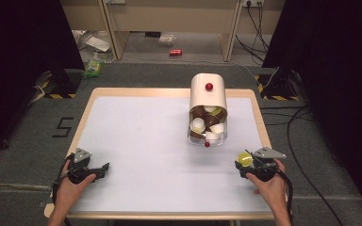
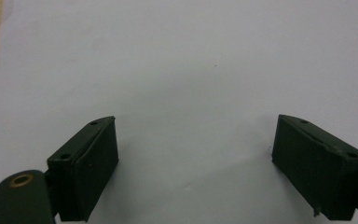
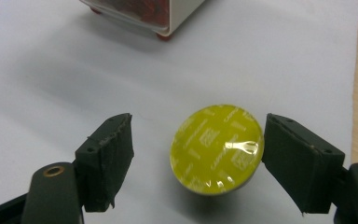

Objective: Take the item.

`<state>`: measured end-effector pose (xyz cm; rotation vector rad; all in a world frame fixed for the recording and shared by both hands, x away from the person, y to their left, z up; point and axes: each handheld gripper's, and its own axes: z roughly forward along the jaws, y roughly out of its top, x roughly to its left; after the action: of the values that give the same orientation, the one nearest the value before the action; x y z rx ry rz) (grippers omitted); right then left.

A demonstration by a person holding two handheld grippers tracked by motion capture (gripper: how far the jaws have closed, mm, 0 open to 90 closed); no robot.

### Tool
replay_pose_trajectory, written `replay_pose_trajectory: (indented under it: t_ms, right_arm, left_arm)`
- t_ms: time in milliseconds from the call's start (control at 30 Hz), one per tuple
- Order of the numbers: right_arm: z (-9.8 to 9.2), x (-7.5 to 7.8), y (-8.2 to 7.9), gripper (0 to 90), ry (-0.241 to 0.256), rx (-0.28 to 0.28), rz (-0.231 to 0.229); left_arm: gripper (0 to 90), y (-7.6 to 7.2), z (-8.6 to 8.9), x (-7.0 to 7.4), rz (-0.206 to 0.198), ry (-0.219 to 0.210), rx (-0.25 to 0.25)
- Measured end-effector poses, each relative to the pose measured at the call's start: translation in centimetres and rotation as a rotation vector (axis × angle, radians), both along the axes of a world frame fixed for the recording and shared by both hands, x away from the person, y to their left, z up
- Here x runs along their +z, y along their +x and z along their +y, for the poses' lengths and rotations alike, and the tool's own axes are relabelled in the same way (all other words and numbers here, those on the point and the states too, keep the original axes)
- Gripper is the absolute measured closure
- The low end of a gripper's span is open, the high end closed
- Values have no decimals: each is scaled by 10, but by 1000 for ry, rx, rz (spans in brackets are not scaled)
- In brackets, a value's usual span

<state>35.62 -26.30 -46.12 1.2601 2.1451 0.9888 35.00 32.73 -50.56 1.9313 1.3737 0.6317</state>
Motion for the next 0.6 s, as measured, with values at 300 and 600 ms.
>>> replay_pose_trajectory:
  t_ms: [300, 600]
  right_arm:
    - [4, 7, -4, 255, 4, 8, -10]
    - [5, 10, -19, 237, -8, 0, -14]
  left_arm:
    - [137, 0, 0, 0, -2, 1, -1]
    - [139, 0, 0, 0, -2, 0, -1]
